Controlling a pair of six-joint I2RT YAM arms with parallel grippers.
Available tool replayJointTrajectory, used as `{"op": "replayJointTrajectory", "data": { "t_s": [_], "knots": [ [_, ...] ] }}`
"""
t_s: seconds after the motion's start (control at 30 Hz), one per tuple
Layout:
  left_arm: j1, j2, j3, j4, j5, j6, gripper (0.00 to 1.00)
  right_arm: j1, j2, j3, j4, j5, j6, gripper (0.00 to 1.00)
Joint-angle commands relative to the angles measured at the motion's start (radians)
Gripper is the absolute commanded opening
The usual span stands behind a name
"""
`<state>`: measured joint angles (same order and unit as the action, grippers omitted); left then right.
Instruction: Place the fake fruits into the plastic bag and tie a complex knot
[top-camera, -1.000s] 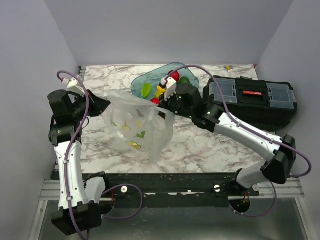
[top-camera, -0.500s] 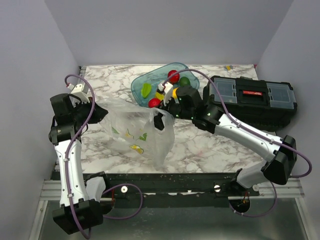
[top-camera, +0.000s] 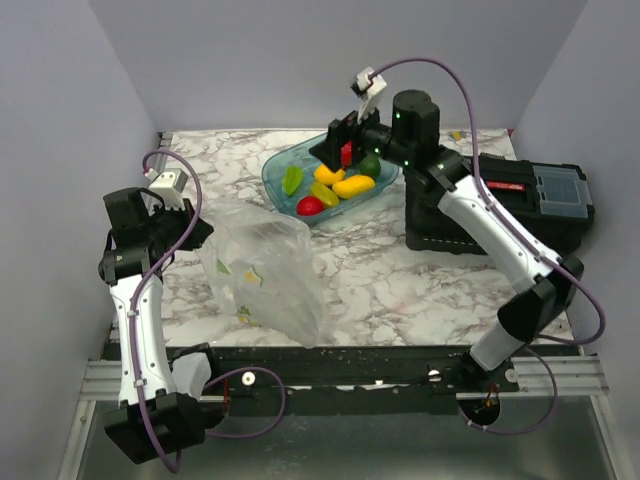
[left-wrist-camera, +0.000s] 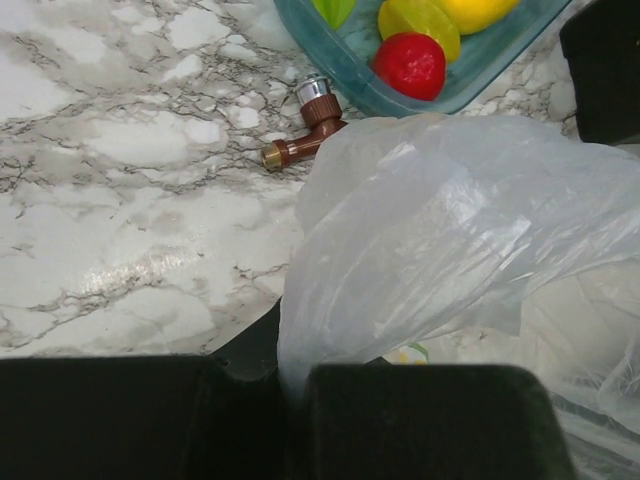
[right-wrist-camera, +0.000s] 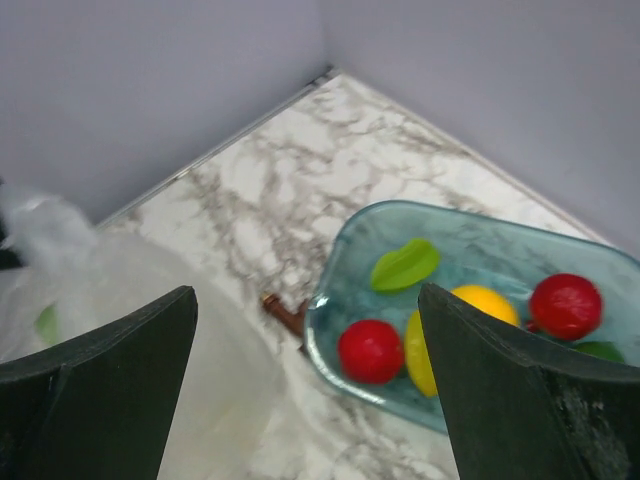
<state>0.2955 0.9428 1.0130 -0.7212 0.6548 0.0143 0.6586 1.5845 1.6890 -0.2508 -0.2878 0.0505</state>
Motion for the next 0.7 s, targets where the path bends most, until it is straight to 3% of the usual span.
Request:
{"op": "replayJointTrajectory", "data": {
  "t_s": [0.0,0.13,0.4,0.67],
  "knots": [
    [0.011,0.001,0.013,-0.015,-0.022,0.078,0.00,-0.103,0.189,0.174,-0.128,-0.071,-0.030,0.95],
    [0.014,0.011,0.044,-0.036,-0.031,0.094,0.00,-0.117,0.368,0.337,-0.284,-0.069,-0.129,0.95],
    [0.014,0.024,0.069,-0.063,-0.032,0.093,0.00,-0.115,0.607,0.469,-0.375,-0.184,-0.148,0.91],
    [0.014,0.032,0.076,-0.064,-0.039,0.079,0.00,-0.075,0.702,0.425,-0.343,-0.113,-0.168,0.85]
  ]
}}
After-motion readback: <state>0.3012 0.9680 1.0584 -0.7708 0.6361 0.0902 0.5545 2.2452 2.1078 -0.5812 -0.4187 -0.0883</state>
